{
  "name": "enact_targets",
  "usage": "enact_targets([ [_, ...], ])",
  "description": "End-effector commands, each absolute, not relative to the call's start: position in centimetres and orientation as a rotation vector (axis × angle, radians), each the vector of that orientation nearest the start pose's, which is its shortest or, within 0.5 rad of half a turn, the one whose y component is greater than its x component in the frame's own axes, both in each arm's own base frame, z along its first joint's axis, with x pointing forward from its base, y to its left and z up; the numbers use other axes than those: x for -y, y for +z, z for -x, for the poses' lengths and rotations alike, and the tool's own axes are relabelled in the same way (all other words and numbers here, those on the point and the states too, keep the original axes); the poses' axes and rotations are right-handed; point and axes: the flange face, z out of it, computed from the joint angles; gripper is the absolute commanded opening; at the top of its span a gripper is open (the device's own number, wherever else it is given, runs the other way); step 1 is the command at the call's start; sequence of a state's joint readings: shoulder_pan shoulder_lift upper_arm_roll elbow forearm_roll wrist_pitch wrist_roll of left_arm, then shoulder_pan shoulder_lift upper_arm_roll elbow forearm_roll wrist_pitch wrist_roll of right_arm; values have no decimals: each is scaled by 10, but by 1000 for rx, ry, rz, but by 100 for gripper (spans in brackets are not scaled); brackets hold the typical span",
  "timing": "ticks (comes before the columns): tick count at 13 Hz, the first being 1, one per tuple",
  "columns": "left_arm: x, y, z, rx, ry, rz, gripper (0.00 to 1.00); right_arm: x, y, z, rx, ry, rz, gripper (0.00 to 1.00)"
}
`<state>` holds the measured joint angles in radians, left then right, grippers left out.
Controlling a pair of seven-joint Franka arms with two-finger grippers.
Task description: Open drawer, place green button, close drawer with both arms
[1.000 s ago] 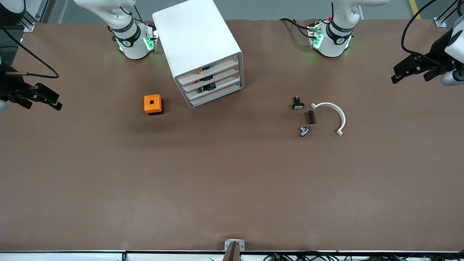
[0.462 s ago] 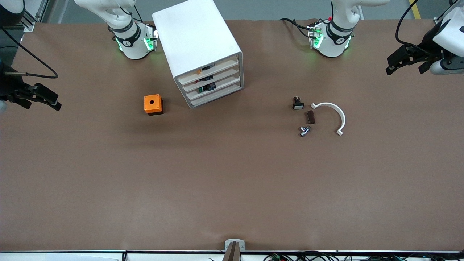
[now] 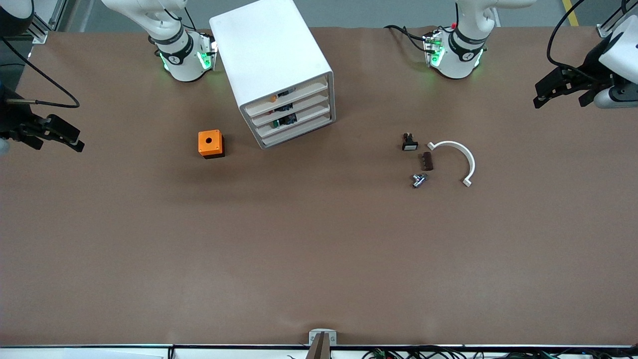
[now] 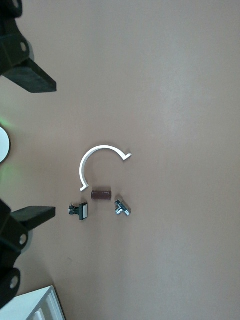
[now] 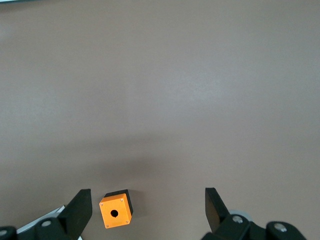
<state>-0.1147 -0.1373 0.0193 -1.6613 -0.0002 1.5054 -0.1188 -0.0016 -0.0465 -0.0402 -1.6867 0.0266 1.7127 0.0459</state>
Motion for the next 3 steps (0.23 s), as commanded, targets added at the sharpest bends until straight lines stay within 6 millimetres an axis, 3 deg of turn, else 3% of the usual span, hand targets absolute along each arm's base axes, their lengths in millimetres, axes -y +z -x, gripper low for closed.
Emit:
enact_targets([
  [1,45,654,-508,4,10,3099,100,27,611,-551,-134,-113,3119,100],
  [3,45,653,-507,5,29,3098,100,27,611,-551,-137,-113,3119,100],
])
